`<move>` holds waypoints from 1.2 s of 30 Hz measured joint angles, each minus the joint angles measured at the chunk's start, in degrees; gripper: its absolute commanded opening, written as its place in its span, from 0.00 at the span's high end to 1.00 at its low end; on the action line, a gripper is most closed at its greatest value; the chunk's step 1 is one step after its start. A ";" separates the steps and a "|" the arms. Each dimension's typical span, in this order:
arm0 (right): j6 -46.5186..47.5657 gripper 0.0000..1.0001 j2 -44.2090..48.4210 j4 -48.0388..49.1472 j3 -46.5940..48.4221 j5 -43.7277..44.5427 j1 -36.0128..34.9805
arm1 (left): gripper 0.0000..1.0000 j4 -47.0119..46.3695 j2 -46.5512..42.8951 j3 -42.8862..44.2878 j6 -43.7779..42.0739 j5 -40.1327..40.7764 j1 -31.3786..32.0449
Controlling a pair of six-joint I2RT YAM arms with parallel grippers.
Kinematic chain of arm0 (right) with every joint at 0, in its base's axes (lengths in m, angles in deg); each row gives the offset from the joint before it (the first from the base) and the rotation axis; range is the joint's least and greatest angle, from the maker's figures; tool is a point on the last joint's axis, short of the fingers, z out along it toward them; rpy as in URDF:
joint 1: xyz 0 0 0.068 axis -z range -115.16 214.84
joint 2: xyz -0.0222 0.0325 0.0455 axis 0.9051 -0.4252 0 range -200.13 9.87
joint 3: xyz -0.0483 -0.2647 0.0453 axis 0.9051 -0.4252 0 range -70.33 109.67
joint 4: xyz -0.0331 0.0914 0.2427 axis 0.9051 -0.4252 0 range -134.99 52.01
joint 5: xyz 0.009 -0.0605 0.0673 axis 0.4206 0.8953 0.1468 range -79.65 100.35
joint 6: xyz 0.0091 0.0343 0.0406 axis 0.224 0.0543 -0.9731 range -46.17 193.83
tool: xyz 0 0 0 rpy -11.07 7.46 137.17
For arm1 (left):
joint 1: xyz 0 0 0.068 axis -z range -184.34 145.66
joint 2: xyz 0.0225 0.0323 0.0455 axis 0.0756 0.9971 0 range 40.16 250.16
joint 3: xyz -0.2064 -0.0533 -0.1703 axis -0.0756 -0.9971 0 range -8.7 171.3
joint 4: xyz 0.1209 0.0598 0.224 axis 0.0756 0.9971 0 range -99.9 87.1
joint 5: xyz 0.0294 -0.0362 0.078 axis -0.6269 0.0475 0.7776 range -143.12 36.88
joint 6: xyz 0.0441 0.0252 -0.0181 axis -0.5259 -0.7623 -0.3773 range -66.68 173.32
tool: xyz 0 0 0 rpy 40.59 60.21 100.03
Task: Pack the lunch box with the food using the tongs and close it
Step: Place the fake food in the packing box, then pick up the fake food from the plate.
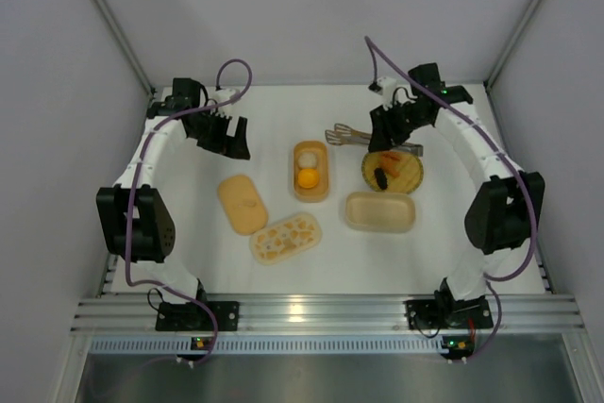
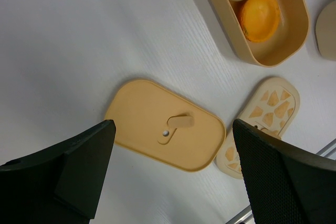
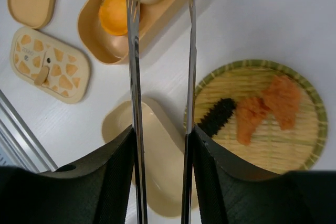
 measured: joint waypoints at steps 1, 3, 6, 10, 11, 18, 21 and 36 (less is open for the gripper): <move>0.28 0.55 1.01 -0.33 0.02 0.02 1.66 | 0.02 0.00 0.00 0.00 -0.17 0.00 0.00; 1.16 0.55 2.75 -1.27 0.02 0.52 5.79 | 0.02 -0.02 0.02 0.00 -0.39 -0.02 0.00; 3.02 0.53 3.72 -2.54 -0.07 1.86 11.41 | 0.02 -0.02 0.02 0.00 -0.52 -0.07 0.00; 6.67 0.50 3.72 -4.59 -0.39 4.42 17.00 | 0.02 -0.02 0.09 0.00 -0.66 -0.37 0.00; 7.54 0.50 3.72 -5.27 -0.44 4.94 17.88 | 0.02 -0.02 0.11 0.02 -0.66 -0.42 0.00; 13.31 0.49 3.13 -9.18 -0.48 6.47 20.11 | 0.02 0.02 2.36 1.57 -0.85 -0.81 0.00; 14.80 0.49 1.79 -9.94 -0.48 6.51 20.11 | 0.02 0.00 2.95 2.03 -0.83 -0.79 0.00; 17.05 0.50 -5.75 -10.43 -0.39 6.91 20.11 | 0.02 0.04 2.95 2.38 -0.81 -0.11 0.00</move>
